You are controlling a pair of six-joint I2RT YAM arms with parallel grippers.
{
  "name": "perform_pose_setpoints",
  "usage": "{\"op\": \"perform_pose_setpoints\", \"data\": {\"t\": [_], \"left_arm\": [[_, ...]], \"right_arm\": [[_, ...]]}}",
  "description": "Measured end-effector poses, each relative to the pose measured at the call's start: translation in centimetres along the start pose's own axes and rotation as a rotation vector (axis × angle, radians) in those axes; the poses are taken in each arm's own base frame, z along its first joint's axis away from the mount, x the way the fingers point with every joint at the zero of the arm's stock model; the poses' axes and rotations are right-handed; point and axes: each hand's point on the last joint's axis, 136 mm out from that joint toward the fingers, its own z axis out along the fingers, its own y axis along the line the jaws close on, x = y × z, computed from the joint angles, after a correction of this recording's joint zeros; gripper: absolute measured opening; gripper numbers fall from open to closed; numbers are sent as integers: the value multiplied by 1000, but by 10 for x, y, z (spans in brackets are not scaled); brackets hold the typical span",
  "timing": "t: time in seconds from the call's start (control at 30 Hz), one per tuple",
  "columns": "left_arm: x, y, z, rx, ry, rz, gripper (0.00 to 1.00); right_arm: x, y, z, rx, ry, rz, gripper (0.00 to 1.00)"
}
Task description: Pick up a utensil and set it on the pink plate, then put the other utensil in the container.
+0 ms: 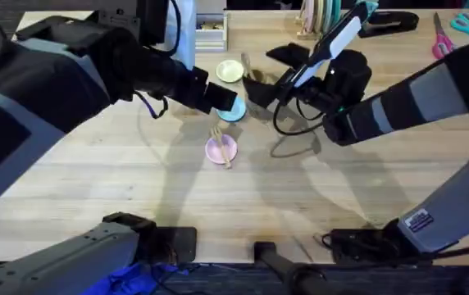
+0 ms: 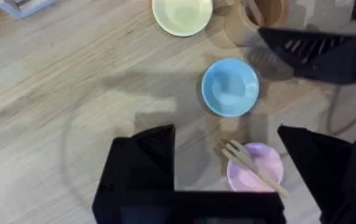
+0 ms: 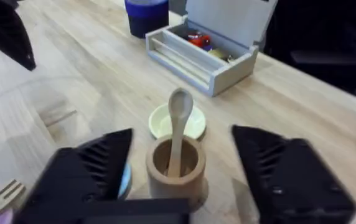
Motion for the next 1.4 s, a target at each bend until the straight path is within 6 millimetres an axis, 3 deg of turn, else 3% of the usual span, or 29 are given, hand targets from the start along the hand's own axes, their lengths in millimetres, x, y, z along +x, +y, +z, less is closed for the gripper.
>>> {"op": "perform_pose_setpoints", "data": {"t": [0.07, 0.37, 0.73, 1.1, 1.4], "left_arm": [[0, 0, 0, 0, 0, 0, 992], [0, 0, 0, 0, -1, 0, 992], [0, 0, 0, 0, -1, 0, 992], [0, 0, 0, 0, -1, 0, 992], [0, 0, 0, 0, -1, 0, 992]], "right_arm": [[-1, -1, 0, 3, -4, -3, 993], [-1, -3, -1, 7, -4, 25, 996], [-19, -32, -24, 98, 50, 153, 997], [-19, -43, -70, 194, 228, 270, 996], [-22, -25, -116, 220, 358, 356, 997]]}}
